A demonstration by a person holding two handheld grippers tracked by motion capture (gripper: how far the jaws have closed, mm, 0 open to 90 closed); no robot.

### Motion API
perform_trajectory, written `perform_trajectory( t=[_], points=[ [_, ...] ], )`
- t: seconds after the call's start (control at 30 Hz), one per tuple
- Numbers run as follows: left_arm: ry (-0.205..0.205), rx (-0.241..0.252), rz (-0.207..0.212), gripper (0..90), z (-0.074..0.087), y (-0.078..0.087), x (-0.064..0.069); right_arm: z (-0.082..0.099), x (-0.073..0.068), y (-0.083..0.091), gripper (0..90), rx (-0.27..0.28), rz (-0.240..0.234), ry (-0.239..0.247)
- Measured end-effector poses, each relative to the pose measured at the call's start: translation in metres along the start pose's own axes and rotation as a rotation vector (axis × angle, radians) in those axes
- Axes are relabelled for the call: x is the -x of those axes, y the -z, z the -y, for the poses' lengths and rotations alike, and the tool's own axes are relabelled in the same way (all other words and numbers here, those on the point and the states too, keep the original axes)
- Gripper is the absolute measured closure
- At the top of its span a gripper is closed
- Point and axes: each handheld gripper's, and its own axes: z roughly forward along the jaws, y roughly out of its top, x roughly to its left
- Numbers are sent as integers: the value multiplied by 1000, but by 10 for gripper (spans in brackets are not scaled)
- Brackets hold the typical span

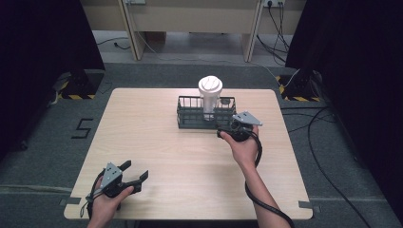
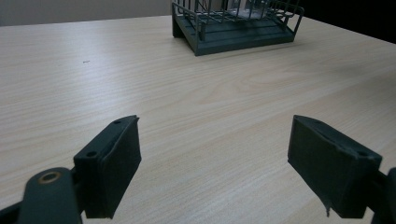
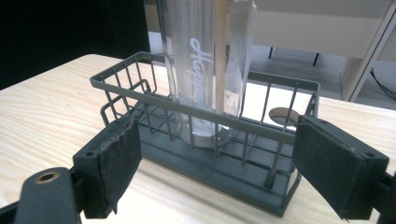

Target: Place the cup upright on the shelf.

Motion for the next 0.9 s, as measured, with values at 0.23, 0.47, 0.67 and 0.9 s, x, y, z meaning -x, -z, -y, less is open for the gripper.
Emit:
perform_trajectory(
  t=[0.23, 0.47, 0.67, 0.9],
  points=[
    [-2, 0, -1, 166, 0, 0, 0, 5, 2, 11, 166, -4, -4, 3],
    [-3, 1, -2, 166, 0, 0, 0, 12, 3, 22, 167, -10, -4, 3],
    [-4, 0, -2, 166, 0, 0, 0, 17, 2, 29, 167, -16, -8, 11],
    [-5, -1, -2, 166, 0, 0, 0, 25, 5, 40, 168, -21, -5, 9]
  ],
)
